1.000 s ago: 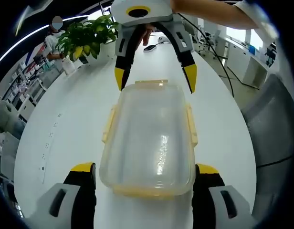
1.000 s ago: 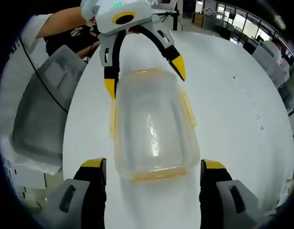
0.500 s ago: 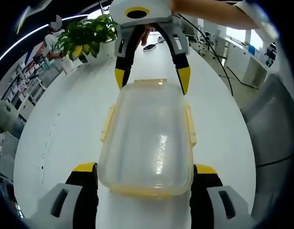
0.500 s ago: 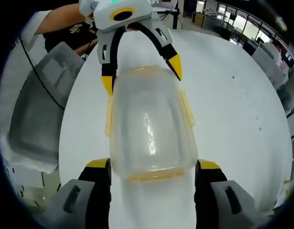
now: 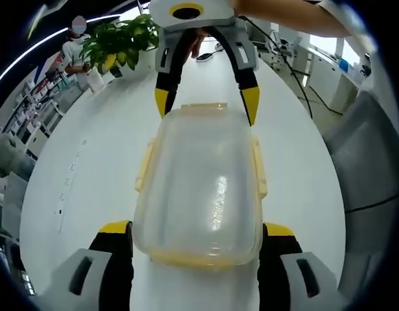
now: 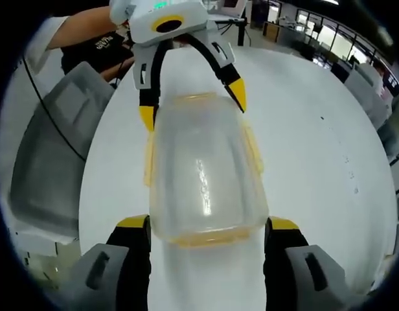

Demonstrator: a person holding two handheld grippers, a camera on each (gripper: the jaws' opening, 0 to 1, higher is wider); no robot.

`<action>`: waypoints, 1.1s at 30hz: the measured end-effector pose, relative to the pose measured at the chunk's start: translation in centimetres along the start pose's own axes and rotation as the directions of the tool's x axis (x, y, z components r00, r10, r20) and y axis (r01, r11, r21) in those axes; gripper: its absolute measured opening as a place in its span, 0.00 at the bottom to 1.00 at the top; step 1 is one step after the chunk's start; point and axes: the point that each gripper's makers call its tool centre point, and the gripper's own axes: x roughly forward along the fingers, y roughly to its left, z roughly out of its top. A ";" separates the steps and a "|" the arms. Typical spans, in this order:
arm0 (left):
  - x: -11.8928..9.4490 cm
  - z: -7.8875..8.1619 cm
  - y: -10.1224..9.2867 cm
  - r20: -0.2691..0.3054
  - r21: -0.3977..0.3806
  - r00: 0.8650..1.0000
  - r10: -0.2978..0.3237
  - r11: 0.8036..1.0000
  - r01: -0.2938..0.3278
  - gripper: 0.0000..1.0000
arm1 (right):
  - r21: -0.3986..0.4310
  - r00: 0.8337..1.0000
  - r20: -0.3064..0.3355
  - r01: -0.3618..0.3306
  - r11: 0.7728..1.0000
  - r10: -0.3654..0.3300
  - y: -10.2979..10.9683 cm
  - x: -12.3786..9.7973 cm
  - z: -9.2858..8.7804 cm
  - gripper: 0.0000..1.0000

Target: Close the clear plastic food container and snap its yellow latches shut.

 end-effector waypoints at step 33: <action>-2.7 -4.3 0.2 -0.051 -0.019 0.999 0.012 1.000 -0.012 0.76 | -0.024 0.999 0.033 -0.013 1.000 0.014 0.5 2.4 4.4 0.68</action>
